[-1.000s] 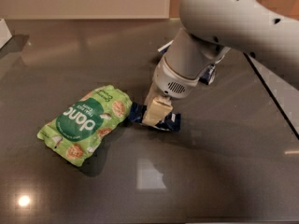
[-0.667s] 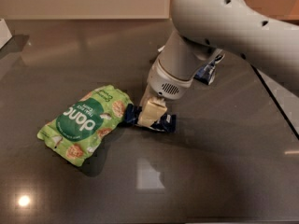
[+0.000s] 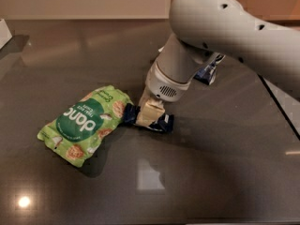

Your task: Move rxbar blueberry near green rice chip bag

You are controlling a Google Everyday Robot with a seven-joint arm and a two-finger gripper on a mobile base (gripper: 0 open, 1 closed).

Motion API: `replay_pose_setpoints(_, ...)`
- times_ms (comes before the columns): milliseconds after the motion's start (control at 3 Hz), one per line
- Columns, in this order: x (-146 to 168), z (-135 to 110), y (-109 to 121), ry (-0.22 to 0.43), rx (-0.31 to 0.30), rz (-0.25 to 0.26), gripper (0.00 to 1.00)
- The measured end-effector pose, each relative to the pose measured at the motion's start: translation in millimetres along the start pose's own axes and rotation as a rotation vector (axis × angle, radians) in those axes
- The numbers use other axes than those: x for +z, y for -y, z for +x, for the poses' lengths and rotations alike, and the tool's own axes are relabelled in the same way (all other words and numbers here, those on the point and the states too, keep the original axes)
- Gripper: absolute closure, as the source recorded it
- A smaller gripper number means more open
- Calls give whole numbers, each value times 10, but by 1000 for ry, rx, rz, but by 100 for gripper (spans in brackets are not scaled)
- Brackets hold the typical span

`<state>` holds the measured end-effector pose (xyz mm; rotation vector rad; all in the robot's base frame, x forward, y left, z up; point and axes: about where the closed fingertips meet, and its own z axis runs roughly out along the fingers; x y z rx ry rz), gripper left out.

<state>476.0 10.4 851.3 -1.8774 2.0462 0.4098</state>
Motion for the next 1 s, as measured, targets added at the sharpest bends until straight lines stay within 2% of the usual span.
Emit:
replay_pose_setpoints(333,-4,-8,-8,-1,-2,0,6)
replay_pose_setpoints(667,-6,-12,-14,-2,-3,1,0)
replay_pose_setpoints(1000,-6,-13,-15,-2,-3,1,0)
